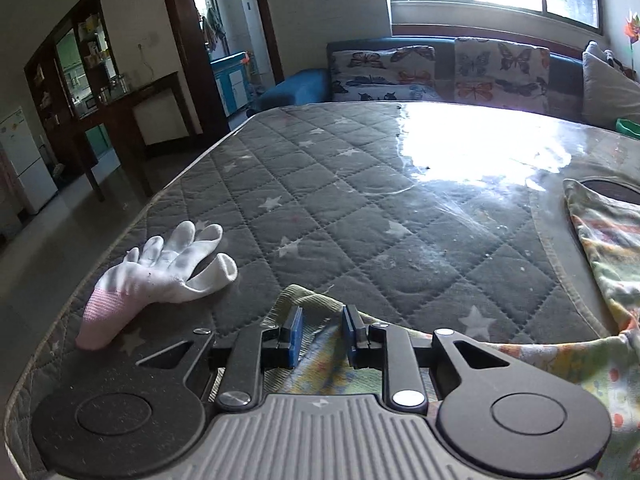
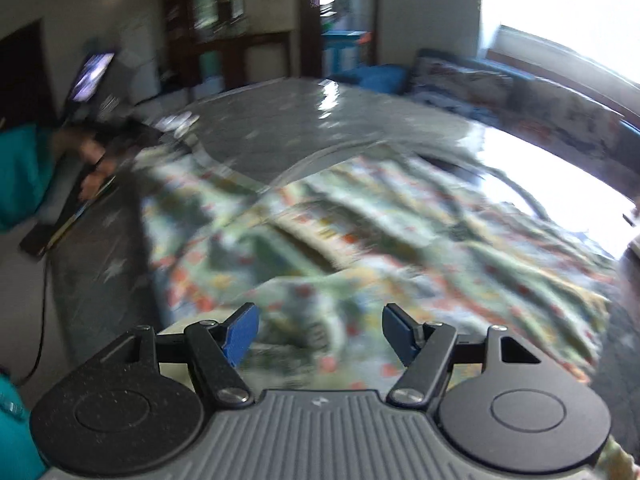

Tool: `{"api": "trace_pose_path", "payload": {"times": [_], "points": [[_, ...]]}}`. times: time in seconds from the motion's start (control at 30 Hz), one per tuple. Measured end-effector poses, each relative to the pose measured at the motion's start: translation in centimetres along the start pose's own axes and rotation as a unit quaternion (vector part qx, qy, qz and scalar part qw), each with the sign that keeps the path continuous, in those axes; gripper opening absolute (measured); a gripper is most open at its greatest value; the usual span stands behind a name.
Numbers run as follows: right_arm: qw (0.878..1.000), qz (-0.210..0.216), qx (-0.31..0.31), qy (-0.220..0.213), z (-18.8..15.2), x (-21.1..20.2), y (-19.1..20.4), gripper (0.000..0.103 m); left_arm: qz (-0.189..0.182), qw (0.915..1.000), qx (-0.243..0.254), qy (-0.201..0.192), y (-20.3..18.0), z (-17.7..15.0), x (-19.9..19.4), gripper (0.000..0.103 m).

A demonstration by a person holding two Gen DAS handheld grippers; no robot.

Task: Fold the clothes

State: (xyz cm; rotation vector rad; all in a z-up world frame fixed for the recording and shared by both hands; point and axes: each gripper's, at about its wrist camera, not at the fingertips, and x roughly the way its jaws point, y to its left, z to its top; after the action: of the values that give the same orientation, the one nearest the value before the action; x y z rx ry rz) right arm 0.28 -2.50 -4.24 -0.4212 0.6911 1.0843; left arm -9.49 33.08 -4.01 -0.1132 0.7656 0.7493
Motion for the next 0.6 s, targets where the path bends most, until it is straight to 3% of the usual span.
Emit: {"api": "trace_pose_path", "payload": {"times": [0.13,0.33,0.4,0.5,0.6], "points": [[0.999,0.012,-0.034,0.021,-1.0,0.0,1.7,0.07,0.0,1.0,-0.006,0.004,0.4,0.2,0.1,0.028],[1.0,0.017,-0.016,0.014,-1.3,-3.0,0.9,0.067,-0.027,0.9993,-0.025,0.01,0.5,0.3,-1.3,0.028],[0.999,0.025,-0.022,0.016,-1.5,-3.8,1.1,0.057,-0.059,0.9982,-0.014,0.001,-0.4,0.1,-2.9,0.028],[0.998,0.042,-0.044,0.027,-1.8,-4.3,2.1,0.051,-0.117,0.993,0.01,-0.014,-1.8,-0.3,-5.6,0.028],[0.995,0.05,-0.075,0.04,-2.4,-4.0,3.5,0.039,-0.197,0.9791,0.044,-0.027,-3.7,-0.9,-8.5,0.029]]}}
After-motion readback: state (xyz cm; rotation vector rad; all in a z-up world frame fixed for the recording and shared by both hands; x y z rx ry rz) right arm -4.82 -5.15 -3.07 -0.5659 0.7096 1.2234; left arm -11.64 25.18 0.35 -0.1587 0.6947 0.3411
